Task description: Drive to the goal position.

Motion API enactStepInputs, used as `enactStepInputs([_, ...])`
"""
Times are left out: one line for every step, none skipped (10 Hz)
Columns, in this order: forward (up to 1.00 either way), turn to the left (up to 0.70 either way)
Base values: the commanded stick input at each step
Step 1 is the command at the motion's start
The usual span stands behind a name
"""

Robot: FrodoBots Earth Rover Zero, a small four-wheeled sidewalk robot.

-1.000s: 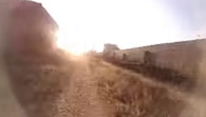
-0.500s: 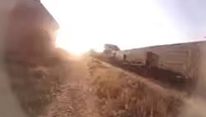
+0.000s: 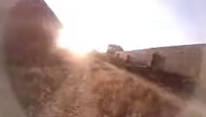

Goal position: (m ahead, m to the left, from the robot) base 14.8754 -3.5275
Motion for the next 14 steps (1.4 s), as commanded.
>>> enactStepInputs([0.70,0.35])
enactStepInputs([0.70,0.08])
enactStepInputs([0.70,0.00])
enactStepInputs([0.70,0.00])
enactStepInputs([0.70,0.00])
enactStepInputs([0.70,0.00])
enactStepInputs([0.70,0.00])
enactStepInputs([0.70,0.00])
enactStepInputs([0.70,0.00])
enactStepInputs([0.70,0.00])
enactStepInputs([0.70,0.00])
enactStepInputs([0.70,0.00])
enactStepInputs([0.70,0.00])
enactStepInputs([0.70,0.00])
